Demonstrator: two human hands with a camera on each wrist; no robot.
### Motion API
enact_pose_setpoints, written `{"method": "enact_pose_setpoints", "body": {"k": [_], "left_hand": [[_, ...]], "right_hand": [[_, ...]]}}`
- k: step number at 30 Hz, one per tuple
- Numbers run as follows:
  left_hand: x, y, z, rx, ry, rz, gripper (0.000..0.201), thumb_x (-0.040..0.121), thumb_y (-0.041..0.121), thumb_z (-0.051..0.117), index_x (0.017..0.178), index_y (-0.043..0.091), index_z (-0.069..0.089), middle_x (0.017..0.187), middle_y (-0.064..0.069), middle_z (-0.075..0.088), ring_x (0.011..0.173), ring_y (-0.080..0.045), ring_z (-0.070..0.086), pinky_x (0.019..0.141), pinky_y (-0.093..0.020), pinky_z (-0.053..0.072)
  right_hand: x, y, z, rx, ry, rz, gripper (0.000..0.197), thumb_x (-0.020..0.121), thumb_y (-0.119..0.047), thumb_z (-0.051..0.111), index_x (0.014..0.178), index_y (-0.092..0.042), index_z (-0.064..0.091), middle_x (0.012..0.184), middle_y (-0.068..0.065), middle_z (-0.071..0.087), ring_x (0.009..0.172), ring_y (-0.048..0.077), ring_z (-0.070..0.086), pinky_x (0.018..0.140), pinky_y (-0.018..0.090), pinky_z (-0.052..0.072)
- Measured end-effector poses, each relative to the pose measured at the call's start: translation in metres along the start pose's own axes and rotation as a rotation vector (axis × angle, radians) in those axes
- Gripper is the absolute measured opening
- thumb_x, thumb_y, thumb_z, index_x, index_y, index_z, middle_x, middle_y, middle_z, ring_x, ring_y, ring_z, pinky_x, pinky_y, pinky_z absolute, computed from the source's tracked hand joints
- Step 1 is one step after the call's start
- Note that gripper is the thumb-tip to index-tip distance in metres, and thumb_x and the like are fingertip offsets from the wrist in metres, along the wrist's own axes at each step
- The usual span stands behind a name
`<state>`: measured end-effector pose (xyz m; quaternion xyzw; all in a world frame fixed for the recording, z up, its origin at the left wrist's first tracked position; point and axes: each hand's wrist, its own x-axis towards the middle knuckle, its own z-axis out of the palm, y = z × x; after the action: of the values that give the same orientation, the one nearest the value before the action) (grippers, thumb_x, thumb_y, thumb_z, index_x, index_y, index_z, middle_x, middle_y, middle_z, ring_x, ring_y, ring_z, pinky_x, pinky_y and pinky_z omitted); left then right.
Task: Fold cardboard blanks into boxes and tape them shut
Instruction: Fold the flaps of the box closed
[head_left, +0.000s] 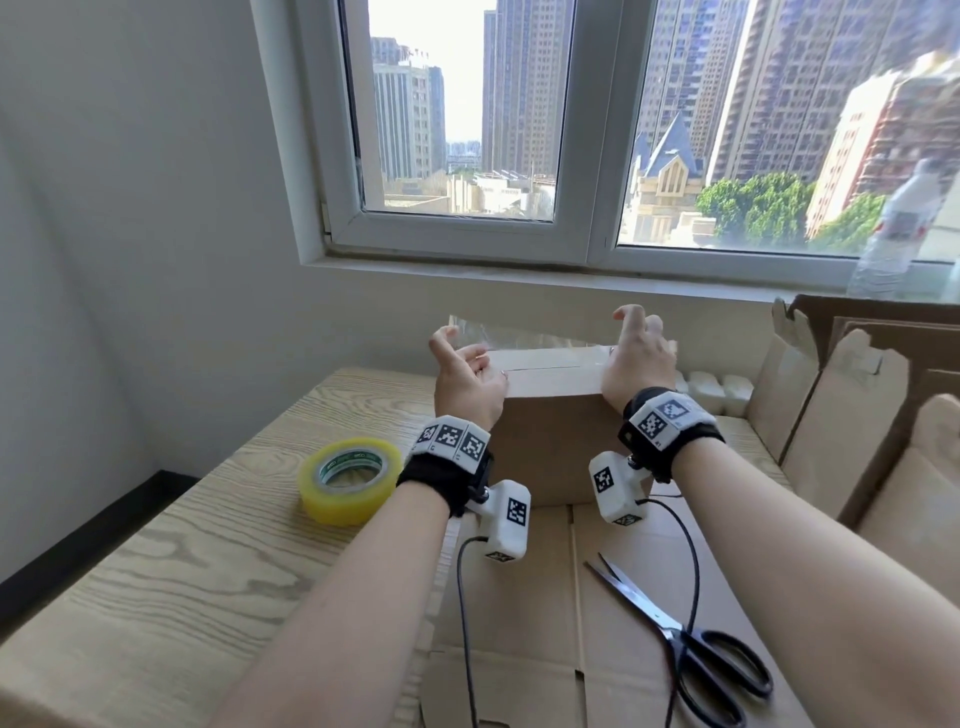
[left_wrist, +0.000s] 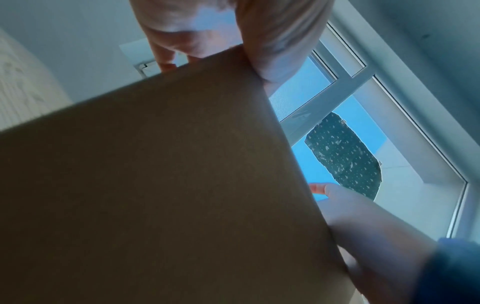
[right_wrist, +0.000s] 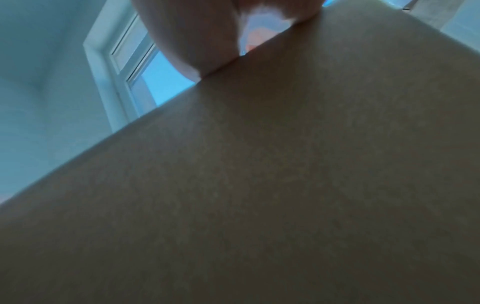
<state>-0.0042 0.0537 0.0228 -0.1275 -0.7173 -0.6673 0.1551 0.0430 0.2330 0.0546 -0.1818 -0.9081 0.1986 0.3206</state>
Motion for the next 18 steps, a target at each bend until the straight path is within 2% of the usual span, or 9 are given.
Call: {"method": "enact_pose_setpoints", "body": {"k": [3,5,7,9,11,13,15,16,18], "left_hand": [[0.002,-0.004,0.001,-0.006,-0.031,0.008,0.063,0.088,-0.004,0.058,0.134,0.018,0.022,0.125,-0.005,0.056,0.114,-0.015,0.059,0.084,-0.014,0.047],[0.003,-0.005,0.002,-0.017,-0.049,0.012,0.062,0.088,-0.006,0.056,0.134,0.017,0.021,0.130,-0.007,0.053,0.117,-0.016,0.057,0.077,-0.006,0.044],[0.004,-0.007,0.001,-0.031,-0.060,0.017,0.063,0.088,-0.006,0.056,0.134,0.017,0.019,0.131,-0.006,0.051,0.119,-0.016,0.055,0.068,-0.003,0.045],[0.004,-0.009,0.001,-0.050,-0.065,0.025,0.062,0.089,-0.006,0.055,0.134,0.016,0.017,0.132,-0.007,0.051,0.122,-0.017,0.054,0.066,0.000,0.043],[0.005,-0.010,0.001,-0.071,-0.070,0.034,0.061,0.090,-0.006,0.054,0.134,0.014,0.016,0.134,-0.009,0.050,0.122,-0.018,0.054,0.067,0.001,0.043],[0.005,-0.011,0.001,-0.073,-0.077,0.041,0.061,0.089,-0.008,0.053,0.133,0.014,0.017,0.133,-0.009,0.050,0.122,-0.018,0.053,0.069,0.001,0.043],[0.005,-0.011,0.001,-0.058,-0.087,0.050,0.060,0.089,-0.008,0.053,0.132,0.015,0.017,0.132,-0.007,0.051,0.122,-0.016,0.053,0.076,-0.003,0.043],[0.006,-0.011,0.001,-0.049,-0.091,0.056,0.060,0.090,-0.007,0.053,0.132,0.016,0.017,0.133,-0.006,0.051,0.122,-0.016,0.053,0.083,-0.007,0.043],[0.006,-0.011,0.001,-0.037,-0.101,0.067,0.059,0.089,-0.007,0.052,0.131,0.018,0.017,0.133,-0.004,0.051,0.123,-0.015,0.053,0.091,-0.015,0.042]], "right_hand": [[0.002,0.001,-0.002,0.032,0.003,0.091,0.045,0.088,0.005,0.044,0.129,-0.012,0.036,0.124,0.014,0.045,0.107,0.038,0.055,0.117,0.061,0.016],[0.000,0.002,-0.005,0.055,0.000,0.105,0.042,0.090,0.004,0.043,0.129,-0.012,0.036,0.126,0.014,0.045,0.103,0.036,0.056,0.116,0.063,0.018],[-0.001,0.002,-0.007,0.097,-0.001,0.122,0.040,0.092,0.001,0.041,0.130,-0.011,0.035,0.127,0.014,0.044,0.090,0.030,0.050,0.111,0.063,0.027],[-0.001,0.001,-0.010,0.113,-0.002,0.146,0.037,0.093,0.000,0.041,0.128,-0.011,0.035,0.127,0.013,0.044,0.088,0.030,0.049,0.112,0.062,0.025],[0.001,0.000,-0.013,0.126,-0.010,0.173,0.037,0.092,0.000,0.041,0.127,-0.011,0.037,0.126,0.012,0.045,0.098,0.034,0.055,0.113,0.060,0.025],[0.001,0.001,-0.015,0.149,-0.010,0.175,0.037,0.092,0.000,0.040,0.127,-0.010,0.038,0.125,0.013,0.047,0.103,0.036,0.056,0.109,0.053,0.034],[0.001,0.004,-0.017,0.165,0.008,0.177,0.035,0.094,-0.002,0.042,0.128,-0.009,0.039,0.125,0.014,0.049,0.103,0.035,0.056,0.095,0.039,0.039],[0.002,0.007,-0.018,0.178,0.022,0.180,0.034,0.095,-0.003,0.044,0.128,-0.009,0.040,0.124,0.013,0.050,0.102,0.034,0.056,0.087,0.034,0.037],[0.005,0.012,-0.021,0.234,0.049,0.181,0.033,0.096,-0.004,0.046,0.128,-0.009,0.042,0.114,0.010,0.053,0.096,0.028,0.054,0.079,0.032,0.036]]}}
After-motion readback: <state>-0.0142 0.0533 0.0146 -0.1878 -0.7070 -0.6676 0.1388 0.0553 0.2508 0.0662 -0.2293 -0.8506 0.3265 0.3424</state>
